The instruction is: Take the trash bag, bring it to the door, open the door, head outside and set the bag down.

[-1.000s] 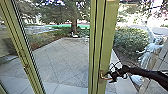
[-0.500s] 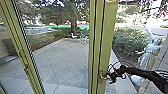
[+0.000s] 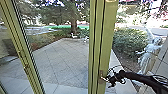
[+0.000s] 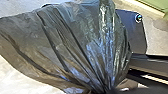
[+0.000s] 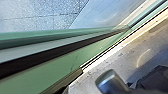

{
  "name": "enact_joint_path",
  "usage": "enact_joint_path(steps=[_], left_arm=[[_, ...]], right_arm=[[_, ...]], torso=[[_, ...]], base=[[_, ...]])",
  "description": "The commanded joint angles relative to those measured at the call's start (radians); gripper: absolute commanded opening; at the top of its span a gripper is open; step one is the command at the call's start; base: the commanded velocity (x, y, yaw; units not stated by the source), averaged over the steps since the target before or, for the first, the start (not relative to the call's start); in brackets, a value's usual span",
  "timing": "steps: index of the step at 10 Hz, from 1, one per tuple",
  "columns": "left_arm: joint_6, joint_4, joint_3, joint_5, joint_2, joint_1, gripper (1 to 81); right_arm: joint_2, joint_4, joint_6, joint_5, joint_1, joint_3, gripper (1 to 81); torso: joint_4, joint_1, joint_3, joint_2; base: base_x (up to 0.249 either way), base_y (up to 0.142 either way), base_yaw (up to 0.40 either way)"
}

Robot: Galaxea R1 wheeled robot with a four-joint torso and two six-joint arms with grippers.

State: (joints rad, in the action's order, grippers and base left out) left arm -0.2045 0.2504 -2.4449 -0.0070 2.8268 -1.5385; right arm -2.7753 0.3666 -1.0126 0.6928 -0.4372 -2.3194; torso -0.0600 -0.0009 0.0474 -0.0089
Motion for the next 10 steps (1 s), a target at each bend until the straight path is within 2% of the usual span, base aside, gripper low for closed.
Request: enact_joint_path(steps=[1,3,4,6,7,10], left_arm=[[0.002,0.006,-0.01,0.065,-0.003,0.037,1.0],[0.002,0.006,-0.017,0.067,0.004,0.037,1.0],[0.0,0.006,-0.017,0.068,0.005,0.037,1.0],[0.0,0.004,-0.017,0.073,0.005,0.037,1.0],[0.0,0.003,-0.017,0.076,0.001,0.037,1.0],[0.0,0.004,-0.017,0.076,0.001,0.033,1.0]], right_arm=[[-0.045,-0.015,-0.034,-0.035,0.016,0.032,81.1],[-0.06,-0.086,-0.034,-0.053,-0.03,0.029,81.1],[-0.06,-0.118,-0.034,-0.084,-0.051,0.035,81.1],[-0.055,-0.132,-0.034,-0.099,-0.074,0.039,81.1],[-0.062,-0.162,-0.027,-0.17,-0.09,0.045,81.1],[-0.08,-0.224,-0.032,-0.188,-0.101,0.043,81.1]], torso=[[0.0,0.001,0.0,0.0],[0.0,0.001,0.0,0.0],[0.0,0.001,0.0,0.0],[0.0,0.001,0.0,0.0],[0.0,0.001,0.0,0.0],[0.0,0.001,0.0,0.0]], base=[[0.0,0.0,0.0],[0.0,0.0,0.0],[0.0,0.0,0.0],[0.0,0.0,0.0],[0.0,0.0,0.0],[0.0,0.0,0.0]])
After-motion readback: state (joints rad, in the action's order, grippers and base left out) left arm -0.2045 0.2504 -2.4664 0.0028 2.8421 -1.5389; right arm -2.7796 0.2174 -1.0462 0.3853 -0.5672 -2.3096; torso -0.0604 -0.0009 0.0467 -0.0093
